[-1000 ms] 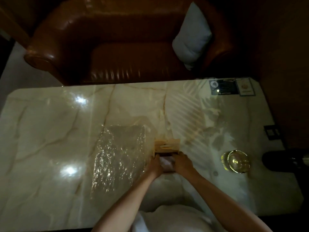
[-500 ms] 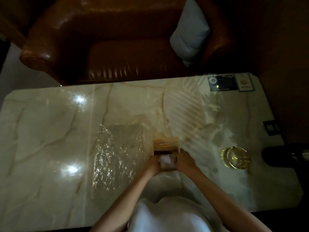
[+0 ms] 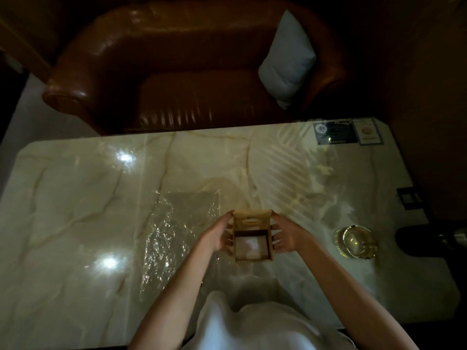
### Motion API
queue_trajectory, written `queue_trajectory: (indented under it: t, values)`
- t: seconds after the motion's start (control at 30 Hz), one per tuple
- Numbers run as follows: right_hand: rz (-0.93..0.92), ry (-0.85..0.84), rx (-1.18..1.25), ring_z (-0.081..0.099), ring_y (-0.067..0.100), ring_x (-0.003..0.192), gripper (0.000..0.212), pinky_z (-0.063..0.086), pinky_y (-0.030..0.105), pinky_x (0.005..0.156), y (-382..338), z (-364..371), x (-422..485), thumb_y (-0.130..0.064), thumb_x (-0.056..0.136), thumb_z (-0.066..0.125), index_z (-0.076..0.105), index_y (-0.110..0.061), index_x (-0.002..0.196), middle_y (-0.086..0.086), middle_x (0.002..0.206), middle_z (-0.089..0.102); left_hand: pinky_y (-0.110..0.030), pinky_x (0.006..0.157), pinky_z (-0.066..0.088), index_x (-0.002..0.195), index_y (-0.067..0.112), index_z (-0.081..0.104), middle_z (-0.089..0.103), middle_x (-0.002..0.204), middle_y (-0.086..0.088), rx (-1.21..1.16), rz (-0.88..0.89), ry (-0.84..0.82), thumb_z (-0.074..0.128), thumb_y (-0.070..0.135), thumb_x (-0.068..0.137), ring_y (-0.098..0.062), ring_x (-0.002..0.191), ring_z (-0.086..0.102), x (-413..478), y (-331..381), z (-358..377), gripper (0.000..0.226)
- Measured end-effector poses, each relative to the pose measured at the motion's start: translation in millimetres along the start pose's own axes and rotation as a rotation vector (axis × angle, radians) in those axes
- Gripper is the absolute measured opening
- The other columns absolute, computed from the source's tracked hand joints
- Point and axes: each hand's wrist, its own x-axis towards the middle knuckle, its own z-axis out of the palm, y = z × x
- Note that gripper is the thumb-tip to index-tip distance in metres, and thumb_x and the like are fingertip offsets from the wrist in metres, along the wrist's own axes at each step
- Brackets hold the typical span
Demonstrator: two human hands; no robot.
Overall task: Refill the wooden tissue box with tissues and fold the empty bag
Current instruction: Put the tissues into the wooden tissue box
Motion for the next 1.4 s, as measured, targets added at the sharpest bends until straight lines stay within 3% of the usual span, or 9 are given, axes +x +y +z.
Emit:
queue_trajectory:
  t: [0.07,0.17,0.27,0.47,0.83,0.93,1.03,1.27,1.4]
  values:
    - [-0.016,-0.015,0.038,0.061,0.029,0.082,0.048,0.051,0.038,0.076,2.3,-2.9,-0.4,-0.055,0.089,0.058,0.059,-0.010,0.108,0.016,0.097,0.061,-0.036,0.062,0.049,0.087,0.011,0.057,0.063,0.076,-0.012,-0.050,0.018,-0.013,0.044,0.048,0.094,-0.027,0.068,0.062,-0.7,-4.7,-2.0,0.039]
    - [-0.106,0.009,-0.003,0.061,0.027,0.098,0.038,0.051,0.039,0.091,16.0,-12.3,4.4,-0.034,0.092,0.064,0.061,-0.010,0.121,0.014,0.112,0.063,-0.031,0.065,0.042,0.082,0.020,0.059,0.058,0.079,-0.003,0.055,0.070,0.025,0.047,0.023,0.094,-0.019,0.071,0.056,-0.8,-18.8,-9.1,0.017]
    - [-0.242,0.088,-0.094,0.060,0.028,0.115,0.039,0.044,0.041,0.106,35.0,-9.7,13.3,-0.019,0.094,0.064,0.058,-0.010,0.131,0.013,0.129,0.063,-0.028,0.067,0.043,0.089,0.031,0.065,0.067,0.090,0.009,0.163,0.173,0.105,0.051,0.016,0.094,-0.010,0.085,0.059,2.1,-37.2,-5.6,0.021]
    - [-0.400,0.335,-0.124,0.062,0.037,0.114,0.041,0.053,0.047,0.098,58.4,6.8,29.8,0.000,0.090,0.065,0.058,0.000,0.130,0.022,0.128,0.063,-0.032,0.069,0.057,0.079,0.034,0.064,0.067,0.082,0.012,0.143,0.435,0.274,0.053,-0.004,0.093,-0.011,0.078,0.065,12.4,-57.1,15.8,0.041]
    - [-0.441,0.396,-0.207,0.063,0.035,0.112,0.037,0.053,0.051,0.097,63.9,8.6,29.2,-0.001,0.088,0.065,0.060,-0.003,0.124,0.019,0.124,0.065,-0.053,0.087,0.057,0.097,0.012,0.072,0.072,0.107,-0.017,0.233,0.549,0.409,0.060,-0.007,0.085,-0.030,0.101,0.067,11.6,-65.0,16.6,0.025]
    - [-0.417,0.370,-0.295,0.062,0.035,0.114,0.041,0.052,0.050,0.098,71.6,6.7,25.0,-0.007,0.091,0.063,0.056,-0.006,0.132,0.019,0.127,0.063,-0.043,0.079,0.057,0.081,0.024,0.061,0.069,0.100,-0.018,0.265,0.501,0.393,0.054,-0.002,0.092,-0.025,0.093,0.065,7.0,-68.2,17.5,0.029]
    - [-0.388,0.318,-0.401,0.059,0.033,0.118,0.047,0.051,0.048,0.100,86.5,6.8,20.2,-0.015,0.091,0.064,0.052,-0.009,0.136,0.015,0.131,0.060,-0.027,0.064,0.048,0.104,0.012,0.064,0.064,0.095,-0.015,0.315,0.420,0.334,0.055,0.001,0.092,-0.019,0.082,0.058,9.4,-82.2,19.0,0.018]
    - [-0.393,0.303,-0.339,0.065,0.034,0.110,0.045,0.053,0.048,0.096,88.7,-0.4,22.8,-0.012,0.090,0.067,0.056,-0.009,0.134,0.018,0.125,0.066,-0.049,0.095,0.052,0.122,-0.002,0.061,0.068,0.119,-0.026,0.362,0.425,0.374,0.055,-0.010,0.088,-0.039,0.112,0.064,17.3,-85.8,26.9,0.035]
    - [-0.430,0.311,-0.240,0.063,0.030,0.114,0.053,0.054,0.046,0.096,69.5,-17.5,24.1,-0.018,0.088,0.071,0.052,-0.012,0.138,0.013,0.128,0.064,-0.038,0.089,0.051,0.123,0.002,0.061,0.068,0.120,-0.022,0.360,0.459,0.372,0.054,-0.007,0.090,-0.036,0.112,0.064,23.0,-61.7,44.1,0.034]
